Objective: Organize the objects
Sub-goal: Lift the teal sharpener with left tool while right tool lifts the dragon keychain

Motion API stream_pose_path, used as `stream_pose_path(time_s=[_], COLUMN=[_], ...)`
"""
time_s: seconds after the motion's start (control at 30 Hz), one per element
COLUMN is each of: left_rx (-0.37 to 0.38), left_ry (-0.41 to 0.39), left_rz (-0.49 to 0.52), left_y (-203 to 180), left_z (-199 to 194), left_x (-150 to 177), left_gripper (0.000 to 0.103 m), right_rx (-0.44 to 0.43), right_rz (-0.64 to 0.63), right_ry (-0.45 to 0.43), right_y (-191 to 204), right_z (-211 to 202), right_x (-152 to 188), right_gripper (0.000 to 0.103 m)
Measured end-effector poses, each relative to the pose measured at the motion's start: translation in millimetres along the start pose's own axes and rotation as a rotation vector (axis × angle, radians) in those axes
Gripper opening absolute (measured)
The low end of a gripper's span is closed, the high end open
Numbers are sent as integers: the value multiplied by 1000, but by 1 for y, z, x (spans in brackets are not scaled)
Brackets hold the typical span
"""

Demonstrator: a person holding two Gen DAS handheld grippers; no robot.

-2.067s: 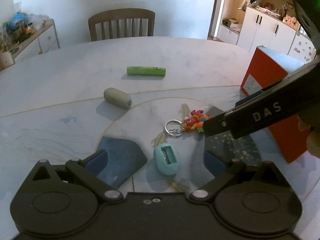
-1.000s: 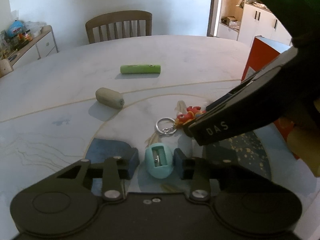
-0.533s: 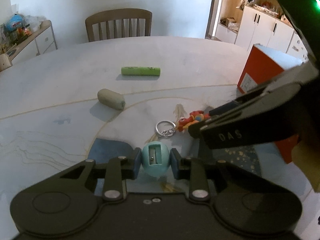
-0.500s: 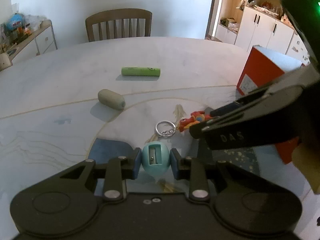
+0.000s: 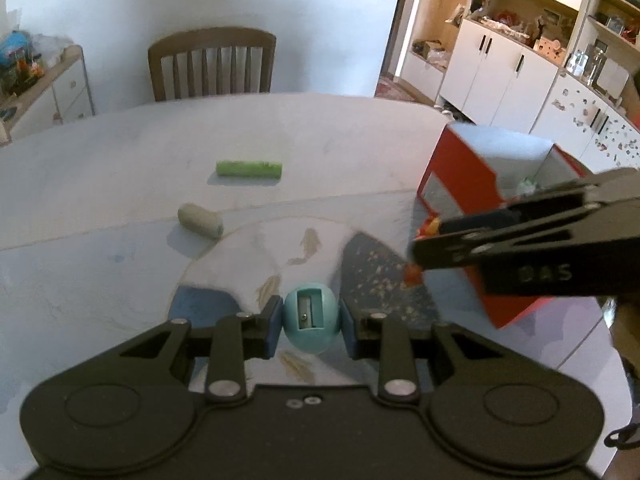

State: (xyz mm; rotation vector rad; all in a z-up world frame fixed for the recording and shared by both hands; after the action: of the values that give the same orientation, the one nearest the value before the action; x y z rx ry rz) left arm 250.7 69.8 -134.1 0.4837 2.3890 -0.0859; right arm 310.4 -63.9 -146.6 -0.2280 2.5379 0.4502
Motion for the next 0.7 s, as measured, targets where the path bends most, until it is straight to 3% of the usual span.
stream_pose_path(time_s=[0.17,0.5,0.6,0.7], left_rx=[13,17,21,21], left_ry=[-25,-17,-5,1], left_rz=[30,-6,-11,-24], left_y=[-14,-20,-20,-16], left_z=[-15,-20,-19,-17], left_x=[-15,-12,-4,2], left_gripper=[29,29,29,29], right_rx=[20,-30,-8,18], right_rz=[14,42,53,68], right_ry=[-45,3,25,31], right_y=[-17,-27,-27,-27], right_z=[-25,-36,-24,-9], right_x=[-1,31,40,46], right_gripper=[11,12,16,30])
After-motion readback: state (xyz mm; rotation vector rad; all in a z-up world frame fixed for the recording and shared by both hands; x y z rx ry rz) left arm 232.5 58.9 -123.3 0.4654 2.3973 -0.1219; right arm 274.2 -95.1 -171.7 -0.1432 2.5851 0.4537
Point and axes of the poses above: each gripper's, at about its wrist camera, not at the fingertips, and z roughly the way its jaws point, y to its left, x to its underside, the point moved 7 cm from there along z, roughly the way its jaws point, and after that the axes turned 15 degrees about z, right-handed, at the moved point
